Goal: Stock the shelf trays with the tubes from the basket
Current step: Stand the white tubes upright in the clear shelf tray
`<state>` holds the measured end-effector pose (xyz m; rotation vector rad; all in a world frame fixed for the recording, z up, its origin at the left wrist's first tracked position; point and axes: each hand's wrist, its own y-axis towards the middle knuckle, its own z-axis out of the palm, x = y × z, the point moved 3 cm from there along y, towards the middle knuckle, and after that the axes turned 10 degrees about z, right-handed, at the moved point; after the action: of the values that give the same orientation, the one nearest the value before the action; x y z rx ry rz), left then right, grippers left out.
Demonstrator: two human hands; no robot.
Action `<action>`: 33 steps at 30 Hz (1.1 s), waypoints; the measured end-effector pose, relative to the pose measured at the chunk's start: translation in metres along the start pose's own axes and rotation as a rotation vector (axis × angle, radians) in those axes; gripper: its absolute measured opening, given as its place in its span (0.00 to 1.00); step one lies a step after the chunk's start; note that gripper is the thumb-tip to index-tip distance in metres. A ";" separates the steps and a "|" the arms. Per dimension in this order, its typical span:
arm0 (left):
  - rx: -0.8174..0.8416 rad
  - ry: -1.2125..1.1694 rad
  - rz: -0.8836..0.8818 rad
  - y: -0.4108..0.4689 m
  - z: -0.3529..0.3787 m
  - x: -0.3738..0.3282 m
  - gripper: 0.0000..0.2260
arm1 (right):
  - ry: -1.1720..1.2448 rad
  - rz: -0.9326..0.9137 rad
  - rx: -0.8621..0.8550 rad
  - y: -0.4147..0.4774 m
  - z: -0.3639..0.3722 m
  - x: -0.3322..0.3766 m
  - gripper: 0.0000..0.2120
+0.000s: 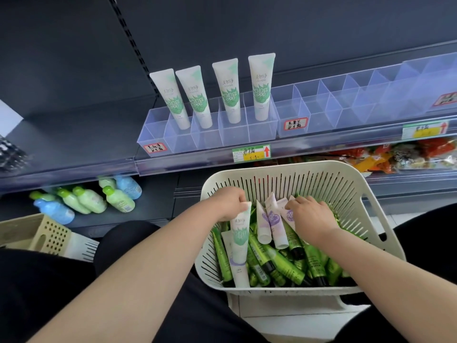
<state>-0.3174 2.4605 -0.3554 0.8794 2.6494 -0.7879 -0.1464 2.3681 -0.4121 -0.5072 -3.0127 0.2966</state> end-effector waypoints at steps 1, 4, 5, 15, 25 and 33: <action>-0.063 -0.057 0.001 0.000 -0.003 -0.001 0.05 | 0.000 0.019 0.001 -0.001 0.000 -0.004 0.26; -0.247 -0.188 0.019 0.004 -0.007 -0.007 0.07 | 0.031 0.081 0.025 -0.001 0.000 -0.015 0.27; -0.304 -0.221 0.023 0.005 -0.008 -0.010 0.07 | 0.055 0.101 0.031 -0.001 0.001 -0.019 0.27; -0.474 -0.216 0.017 0.016 0.000 -0.027 0.09 | 0.174 0.176 0.072 0.014 0.020 -0.029 0.14; -0.463 -0.257 0.016 0.023 0.002 -0.021 0.08 | 0.202 0.307 0.211 0.027 0.029 -0.037 0.19; -0.462 -0.266 0.034 0.019 -0.001 -0.027 0.08 | 0.326 0.333 0.300 0.012 0.024 -0.044 0.14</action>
<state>-0.2840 2.4610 -0.3518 0.6412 2.4199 -0.2402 -0.1039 2.3608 -0.4394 -0.9229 -2.5041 0.6074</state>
